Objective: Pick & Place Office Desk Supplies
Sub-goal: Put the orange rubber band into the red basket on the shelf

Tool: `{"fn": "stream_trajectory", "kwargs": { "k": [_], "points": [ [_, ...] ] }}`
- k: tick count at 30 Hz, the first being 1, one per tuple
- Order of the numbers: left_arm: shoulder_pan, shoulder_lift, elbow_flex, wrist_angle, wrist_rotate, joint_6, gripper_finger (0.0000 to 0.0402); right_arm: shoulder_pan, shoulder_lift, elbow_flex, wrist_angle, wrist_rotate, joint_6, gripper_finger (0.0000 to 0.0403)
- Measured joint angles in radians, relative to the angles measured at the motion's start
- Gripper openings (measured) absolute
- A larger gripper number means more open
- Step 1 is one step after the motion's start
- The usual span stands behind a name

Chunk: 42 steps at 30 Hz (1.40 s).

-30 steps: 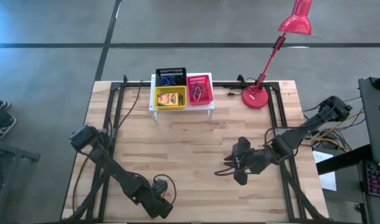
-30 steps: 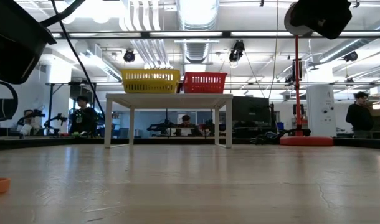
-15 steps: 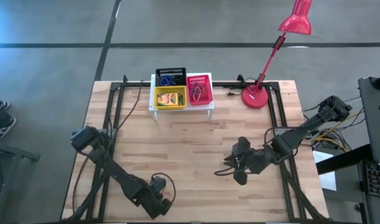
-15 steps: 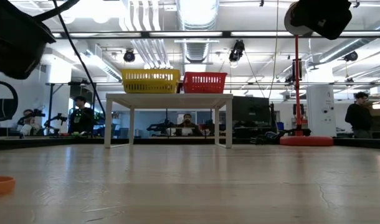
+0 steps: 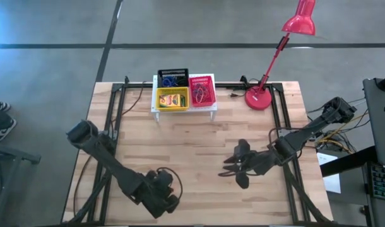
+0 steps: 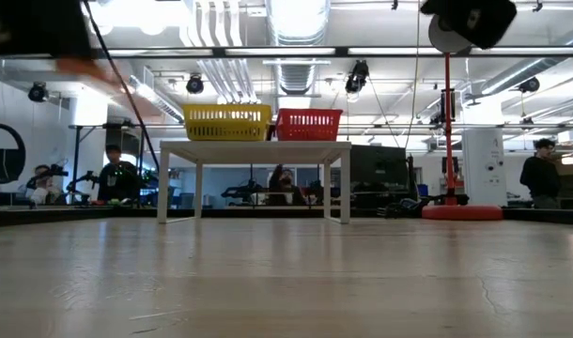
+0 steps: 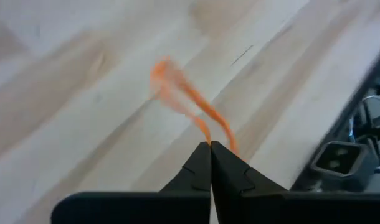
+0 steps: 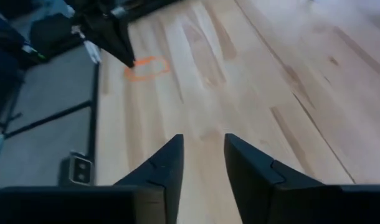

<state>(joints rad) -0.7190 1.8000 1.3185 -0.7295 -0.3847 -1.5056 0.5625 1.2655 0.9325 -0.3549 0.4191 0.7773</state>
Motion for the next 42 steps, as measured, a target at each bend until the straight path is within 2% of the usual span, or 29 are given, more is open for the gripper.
{"fn": "stream_trajectory", "kwargs": {
  "k": [5, 10, 16, 20, 27, 31, 34, 38, 42],
  "points": [
    [0.043, -0.038, 0.066, 0.018, -0.077, 0.166, 0.0, 0.0, 0.0, -0.002, 0.105, -0.011, -0.057, 0.015],
    [0.094, -0.069, 0.118, 0.083, -0.085, 0.358, 0.0, -0.012, 0.025, -0.002, 0.219, -0.022, -0.103, 0.0192],
    [0.145, -0.084, 0.172, 0.165, -0.087, 0.555, 0.0001, -0.031, 0.133, -0.002, 0.439, -0.064, -0.181, 0.0221],
    [0.168, -0.084, 0.183, 0.184, -0.084, 0.59, 0.0001, -0.048, 0.188, -0.002, 0.546, -0.063, -0.183, 0.0228],
    [0.182, -0.084, 0.183, 0.195, -0.084, 0.591, 0.0001, -0.062, 0.245, 0.034, 0.574, -0.06, -0.248, 0.0224],
    [0.185, -0.084, 0.183, 0.198, -0.083, 0.594, 0.0001, -0.065, 0.273, 0.074, 0.572, -0.06, -0.309, 0.0212],
    [0.186, -0.084, 0.182, 0.194, -0.084, 0.594, 0.0001, -0.064, 0.287, 0.102, 0.57, -0.06, -0.339, 0.0186],
    [0.186, -0.084, 0.182, 0.194, -0.083, 0.594, 0.0001, -0.066, 0.301, 0.135, 0.537, -0.061, -0.365, 0.0125],
    [0.187, -0.084, 0.182, 0.184, -0.083, 0.593, 0.0001, -0.067, 0.296, 0.176, 0.407, -0.053, -0.365, 0.0054]
  ]
}}
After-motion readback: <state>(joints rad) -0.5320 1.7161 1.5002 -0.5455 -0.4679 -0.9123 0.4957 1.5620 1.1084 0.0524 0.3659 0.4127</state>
